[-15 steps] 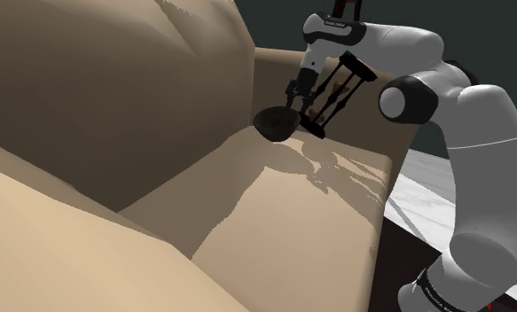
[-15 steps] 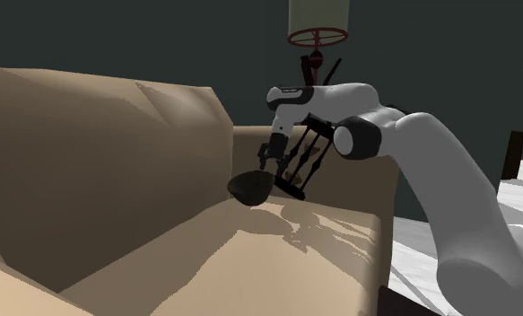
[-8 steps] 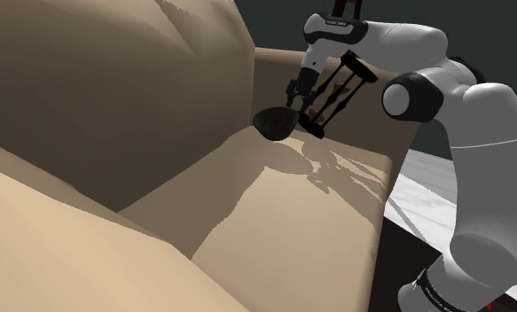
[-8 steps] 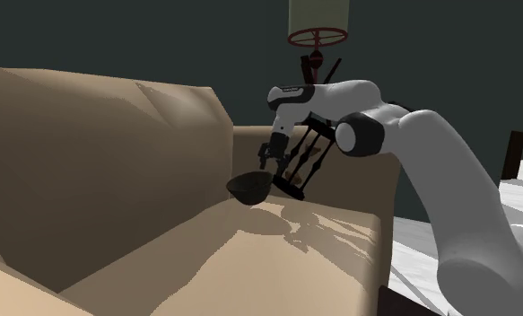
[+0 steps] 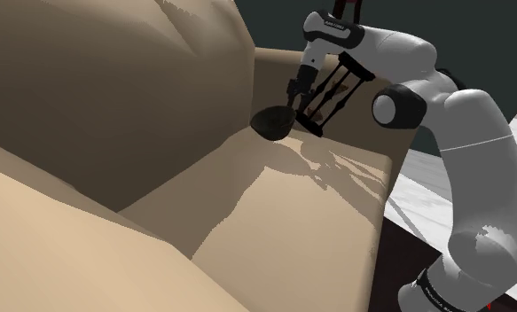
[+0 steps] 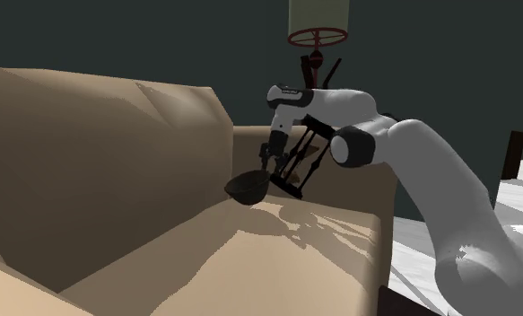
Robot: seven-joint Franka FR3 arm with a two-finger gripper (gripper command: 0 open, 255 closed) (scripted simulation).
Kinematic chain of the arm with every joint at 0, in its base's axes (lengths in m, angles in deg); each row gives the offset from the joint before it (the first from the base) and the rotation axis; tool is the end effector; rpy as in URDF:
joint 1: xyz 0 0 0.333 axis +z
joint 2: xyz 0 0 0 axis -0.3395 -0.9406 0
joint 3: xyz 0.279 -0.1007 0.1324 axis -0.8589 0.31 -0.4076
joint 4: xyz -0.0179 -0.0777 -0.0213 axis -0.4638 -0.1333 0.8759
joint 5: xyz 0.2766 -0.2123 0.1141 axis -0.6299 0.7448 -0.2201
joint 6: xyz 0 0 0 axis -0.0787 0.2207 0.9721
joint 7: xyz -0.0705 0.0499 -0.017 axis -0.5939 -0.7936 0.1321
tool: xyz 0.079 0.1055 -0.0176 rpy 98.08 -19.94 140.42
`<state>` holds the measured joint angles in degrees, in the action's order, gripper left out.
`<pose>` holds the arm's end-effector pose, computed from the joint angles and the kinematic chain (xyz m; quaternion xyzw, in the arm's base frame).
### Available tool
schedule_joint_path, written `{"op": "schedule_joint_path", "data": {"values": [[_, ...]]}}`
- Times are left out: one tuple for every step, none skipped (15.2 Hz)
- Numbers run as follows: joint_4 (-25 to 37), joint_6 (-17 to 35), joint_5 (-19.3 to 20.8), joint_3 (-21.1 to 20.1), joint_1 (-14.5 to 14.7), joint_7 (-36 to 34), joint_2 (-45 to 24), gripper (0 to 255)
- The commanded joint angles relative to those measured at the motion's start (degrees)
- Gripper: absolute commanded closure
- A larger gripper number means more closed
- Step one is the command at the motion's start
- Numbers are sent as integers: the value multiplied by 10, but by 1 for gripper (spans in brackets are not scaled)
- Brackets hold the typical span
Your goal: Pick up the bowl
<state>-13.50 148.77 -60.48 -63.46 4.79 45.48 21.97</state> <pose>0.6717 -0.1761 0.4685 -0.9726 0.0345 0.0578 0.2223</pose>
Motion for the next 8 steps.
{"op": "schedule_joint_path", "data": {"values": [[35, -18, -20, -3, -11, -9, -49, 255], [-153, 64, -11, 19, 27, 29, 45, 255], [-144, 57, -11, 17, 25, 25, 44, 255], [-134, 49, -12, 17, 24, 22, 43, 255], [-124, 41, -13, 19, 23, 18, 41, 255], [-113, 33, -14, 18, 22, 15, 39, 255], [-102, 25, -16, 19, 20, 11, 37, 255], [-90, 16, -17, 18, 19, 7, 34, 255]]}}
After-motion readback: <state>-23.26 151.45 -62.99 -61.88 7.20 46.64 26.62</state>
